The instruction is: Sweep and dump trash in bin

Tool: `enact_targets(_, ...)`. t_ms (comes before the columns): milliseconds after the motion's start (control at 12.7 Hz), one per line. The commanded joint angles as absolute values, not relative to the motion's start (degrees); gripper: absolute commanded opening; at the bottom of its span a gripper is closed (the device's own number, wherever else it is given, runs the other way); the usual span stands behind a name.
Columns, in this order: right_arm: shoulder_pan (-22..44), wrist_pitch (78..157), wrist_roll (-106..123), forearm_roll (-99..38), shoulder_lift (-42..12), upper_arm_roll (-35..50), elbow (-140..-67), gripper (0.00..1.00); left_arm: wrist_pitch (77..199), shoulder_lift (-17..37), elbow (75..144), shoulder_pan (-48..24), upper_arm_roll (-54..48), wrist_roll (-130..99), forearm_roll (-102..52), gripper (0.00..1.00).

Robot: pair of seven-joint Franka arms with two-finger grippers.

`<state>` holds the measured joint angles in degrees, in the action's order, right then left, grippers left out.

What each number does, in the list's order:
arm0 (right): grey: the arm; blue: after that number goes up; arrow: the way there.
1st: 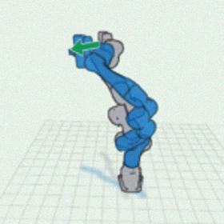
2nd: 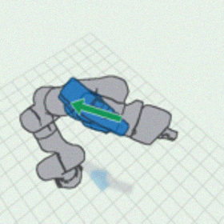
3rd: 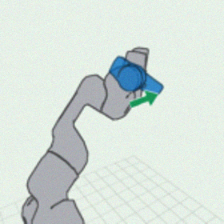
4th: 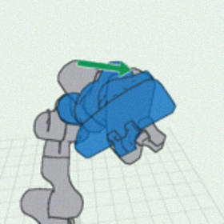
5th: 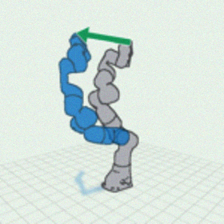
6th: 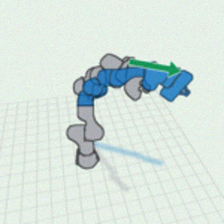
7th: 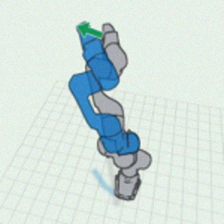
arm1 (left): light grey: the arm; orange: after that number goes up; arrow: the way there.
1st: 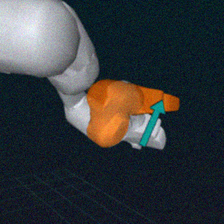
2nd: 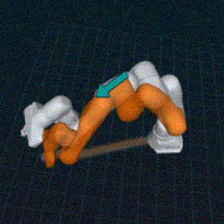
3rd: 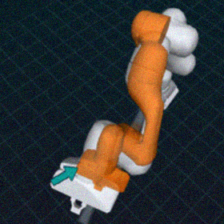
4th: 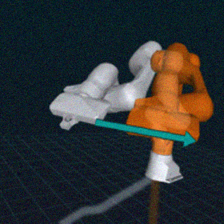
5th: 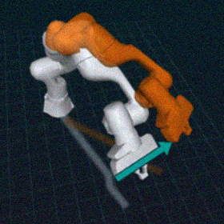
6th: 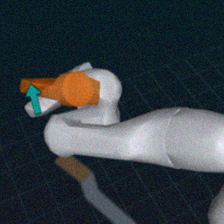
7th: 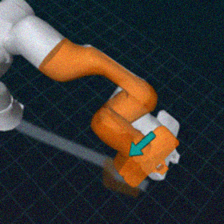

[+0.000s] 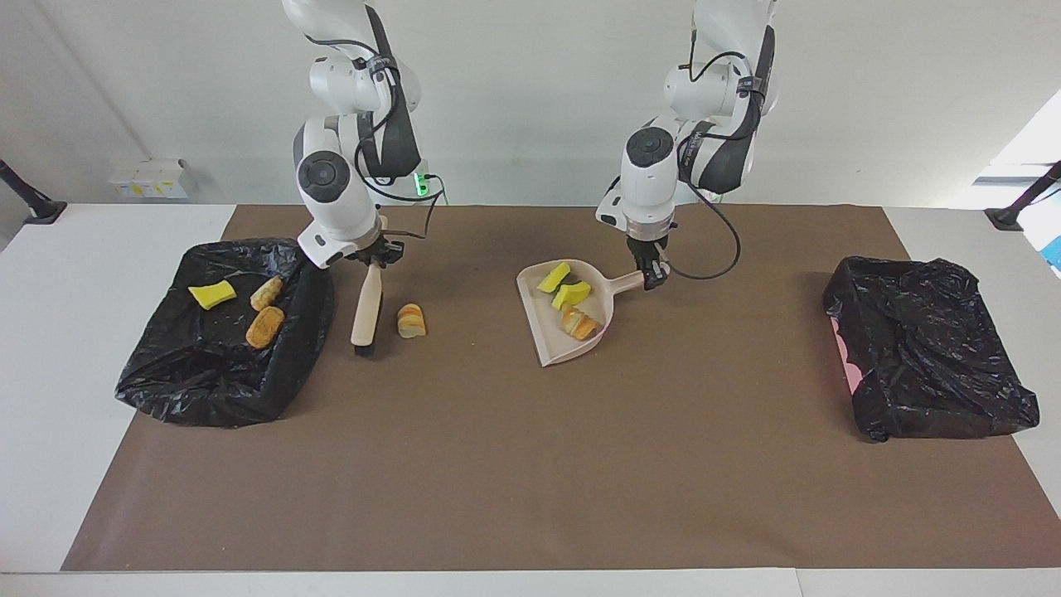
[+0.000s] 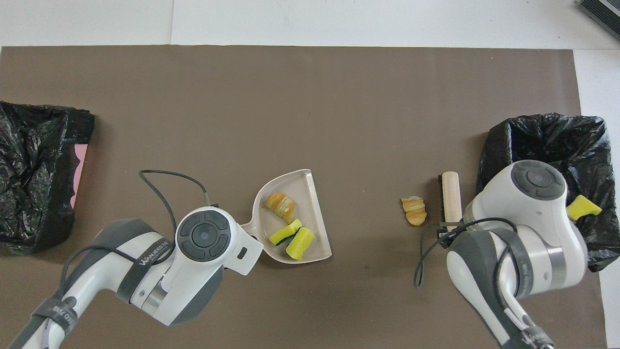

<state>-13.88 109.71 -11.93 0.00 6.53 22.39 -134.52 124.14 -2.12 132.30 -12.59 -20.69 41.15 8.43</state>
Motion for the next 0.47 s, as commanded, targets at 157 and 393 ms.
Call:
enact_targets(157,-10.5,116.6,-11.7,-0.4,7.6,23.4,-139.3,0.00,126.8,-2.1,132.9,-14.2,-20.0,38.3,7.1,0.38)
enact_targets(393,-4.4,120.0,-14.1,-2.6,4.1,23.4,-137.8,0.00,127.4,-1.9,132.5,-14.8,-20.1,37.1,7.2,0.30)
